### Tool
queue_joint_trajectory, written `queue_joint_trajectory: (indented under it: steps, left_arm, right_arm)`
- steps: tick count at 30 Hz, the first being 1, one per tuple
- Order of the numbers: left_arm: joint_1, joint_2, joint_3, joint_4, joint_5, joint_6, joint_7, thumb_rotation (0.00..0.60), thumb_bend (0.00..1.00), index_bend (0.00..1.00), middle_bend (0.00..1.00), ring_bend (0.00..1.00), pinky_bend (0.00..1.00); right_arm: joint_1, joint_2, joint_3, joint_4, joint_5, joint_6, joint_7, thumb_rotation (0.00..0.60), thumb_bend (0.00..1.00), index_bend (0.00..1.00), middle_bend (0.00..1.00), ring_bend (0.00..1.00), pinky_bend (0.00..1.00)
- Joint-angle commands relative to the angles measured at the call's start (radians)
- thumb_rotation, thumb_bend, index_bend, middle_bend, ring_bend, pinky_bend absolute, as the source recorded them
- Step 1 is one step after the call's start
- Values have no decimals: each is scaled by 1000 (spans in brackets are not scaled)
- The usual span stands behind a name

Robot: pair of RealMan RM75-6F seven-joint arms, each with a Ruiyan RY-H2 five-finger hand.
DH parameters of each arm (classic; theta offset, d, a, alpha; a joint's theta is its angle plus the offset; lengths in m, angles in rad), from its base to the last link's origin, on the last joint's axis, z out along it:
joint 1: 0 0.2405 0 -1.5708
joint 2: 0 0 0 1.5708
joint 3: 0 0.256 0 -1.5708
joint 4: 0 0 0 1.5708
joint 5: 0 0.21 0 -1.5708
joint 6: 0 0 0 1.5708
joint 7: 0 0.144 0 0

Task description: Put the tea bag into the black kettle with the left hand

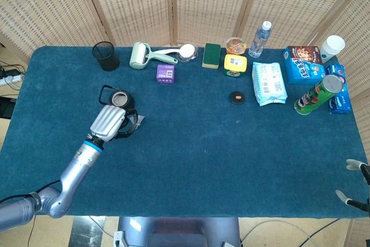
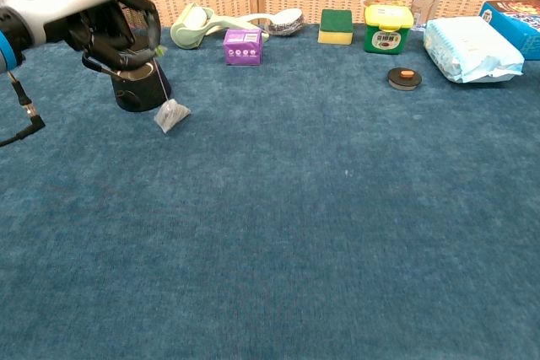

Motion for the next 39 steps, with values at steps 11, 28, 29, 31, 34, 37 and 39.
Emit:
queue_joint_trajectory:
  steps: [11, 28, 29, 31, 34, 37, 39]
  left_arm:
    - [12, 65, -86, -113, -12, 92, 0, 600, 513, 664, 1000, 980, 899]
    - [25, 149, -155, -121, -109, 114, 3, 600, 512, 664, 1000, 980, 899]
    - [24, 150, -156, -115, -113, 111, 0, 600, 512, 664, 1000, 980, 899]
    - [23, 151, -158, -104, -120, 108, -3, 600, 512, 664, 1000, 980, 899]
    - [21, 151, -158, -94, -129, 102, -6, 600, 512, 664, 1000, 980, 899]
    - [20, 152, -155, -81, -137, 94, -7, 600, 512, 664, 1000, 980, 899]
    - [20, 151, -154, -73, -140, 93, -9, 600, 512, 664, 1000, 980, 899]
  right_arm:
    - [-13, -14, -7, 39, -9, 14, 46, 600, 99, 262, 369, 304, 421]
    - [-2, -13, -2, 27, -10, 3, 35, 600, 99, 262, 368, 304, 421]
    - [-1, -15, -1, 26, -7, 1, 32, 600, 99, 262, 368, 304, 421]
    - [-3, -16, -1, 25, -6, 3, 31, 600, 99, 262, 368, 304, 420]
    - [-3, -18, -2, 24, -6, 3, 27, 600, 99, 262, 368, 304, 420]
    - [-2, -16, -3, 18, -8, 1, 22, 600, 99, 262, 369, 304, 420]
    - [0, -17, -2, 15, -7, -2, 18, 600, 99, 262, 369, 304, 421]
